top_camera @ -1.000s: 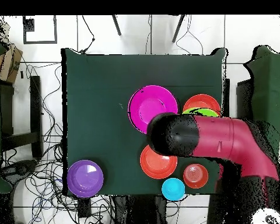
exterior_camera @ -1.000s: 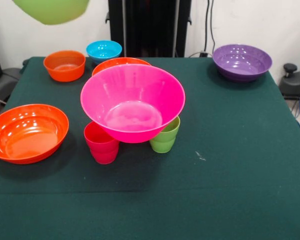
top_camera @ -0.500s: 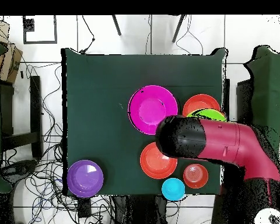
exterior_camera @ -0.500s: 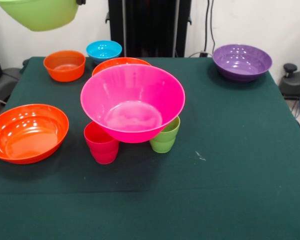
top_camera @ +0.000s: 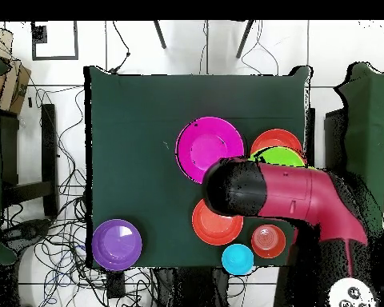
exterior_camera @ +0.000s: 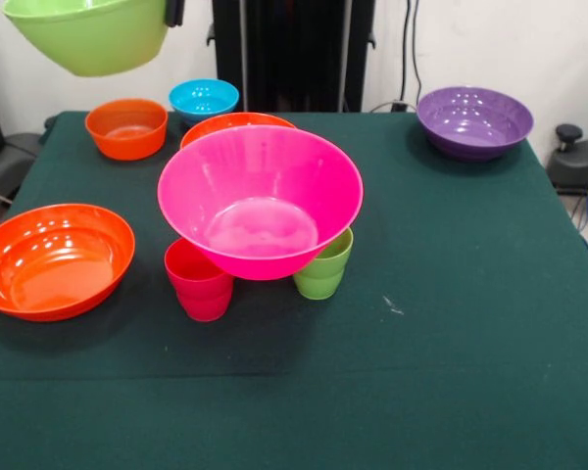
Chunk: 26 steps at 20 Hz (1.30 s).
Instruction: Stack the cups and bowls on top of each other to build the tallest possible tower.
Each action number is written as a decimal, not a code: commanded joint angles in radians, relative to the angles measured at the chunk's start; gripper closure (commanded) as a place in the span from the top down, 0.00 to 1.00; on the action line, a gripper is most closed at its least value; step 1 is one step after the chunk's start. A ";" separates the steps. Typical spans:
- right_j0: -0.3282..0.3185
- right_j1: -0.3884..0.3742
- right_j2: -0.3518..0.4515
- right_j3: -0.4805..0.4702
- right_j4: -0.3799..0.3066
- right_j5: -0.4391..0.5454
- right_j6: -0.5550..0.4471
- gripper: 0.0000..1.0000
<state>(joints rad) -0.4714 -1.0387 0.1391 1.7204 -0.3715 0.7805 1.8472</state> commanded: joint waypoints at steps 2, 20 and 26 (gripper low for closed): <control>0.071 0.070 -0.032 0.033 -0.033 -0.096 0.183 0.00; 0.145 0.198 -0.067 -0.059 0.029 -0.142 0.239 0.00; 0.171 0.169 -0.082 -0.054 0.058 -0.114 0.251 0.00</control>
<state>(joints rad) -0.3341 -0.8630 0.0488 1.7010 -0.3477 0.6919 1.9372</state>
